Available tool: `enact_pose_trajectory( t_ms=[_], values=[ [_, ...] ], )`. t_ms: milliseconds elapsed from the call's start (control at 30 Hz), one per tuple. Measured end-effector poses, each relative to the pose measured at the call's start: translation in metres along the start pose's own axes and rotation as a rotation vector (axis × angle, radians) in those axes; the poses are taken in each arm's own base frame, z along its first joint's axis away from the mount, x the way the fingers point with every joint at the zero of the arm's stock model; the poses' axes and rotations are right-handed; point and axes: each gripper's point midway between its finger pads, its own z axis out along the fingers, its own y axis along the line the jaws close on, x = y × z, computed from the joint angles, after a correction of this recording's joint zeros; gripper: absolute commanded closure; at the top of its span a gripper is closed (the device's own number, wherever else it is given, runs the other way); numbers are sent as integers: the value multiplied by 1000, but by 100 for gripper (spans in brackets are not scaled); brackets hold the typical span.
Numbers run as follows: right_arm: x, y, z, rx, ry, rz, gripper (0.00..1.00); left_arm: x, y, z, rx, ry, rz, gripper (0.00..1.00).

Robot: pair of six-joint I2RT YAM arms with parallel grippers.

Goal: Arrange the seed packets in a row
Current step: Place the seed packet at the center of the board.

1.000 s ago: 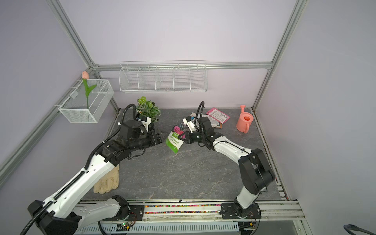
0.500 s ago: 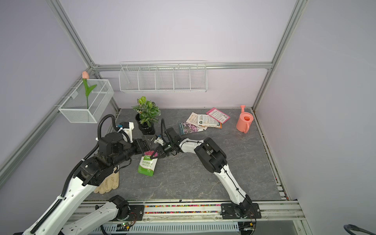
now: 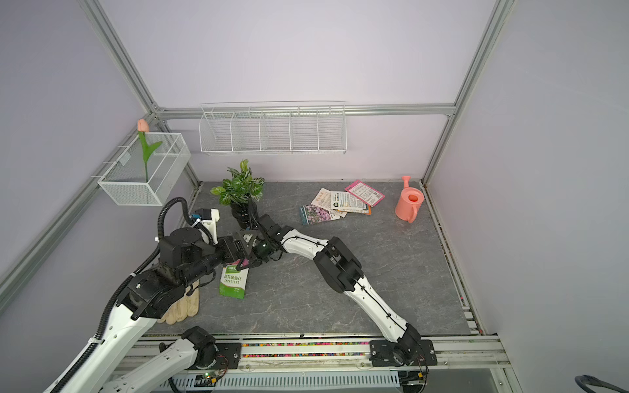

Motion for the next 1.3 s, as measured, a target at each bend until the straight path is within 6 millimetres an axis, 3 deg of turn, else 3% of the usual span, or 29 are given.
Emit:
enact_pose_trajectory(
  t_ms=[133, 167, 200, 333, 500, 567, 733, 833, 933, 1067, 1167, 1300],
  values=[
    [13, -15, 15, 49, 33, 35, 73, 1, 1, -1, 0, 0, 0, 1],
    [16, -19, 18, 66, 37, 46, 56, 1, 1, -2, 1, -1, 0, 1],
    [18, -21, 20, 76, 42, 48, 51, 1, 1, -2, 1, -1, 0, 1],
    [13, -14, 18, 95, 20, 10, 36, 2, 1, -2, 1, 0, -1, 1],
    [8, -14, 6, 179, -41, -23, 27, 4, 3, -2, 0, 1, -1, 1],
    [9, -17, -4, 241, -86, -36, 21, 4, 3, -6, 4, -5, -2, 1],
    [14, -29, -39, 418, -208, -69, 19, 3, 3, -11, 12, -19, -4, 0],
    [20, -38, -72, 568, -298, -102, 1, 3, 3, -11, 11, -17, -4, 0],
    [22, -35, -106, 669, -385, -106, 3, 7, 6, -8, 4, -8, -6, 0],
    [6, -21, -133, 611, -460, -86, 2, 14, 11, -1, -12, 14, -5, 0],
    [8, -19, -128, 564, -459, -69, 2, 16, 13, 1, -20, 22, -5, 0],
    [28, -1, -76, 473, -377, -72, 1, 14, 15, 0, -34, 11, -4, 0]
  ],
)
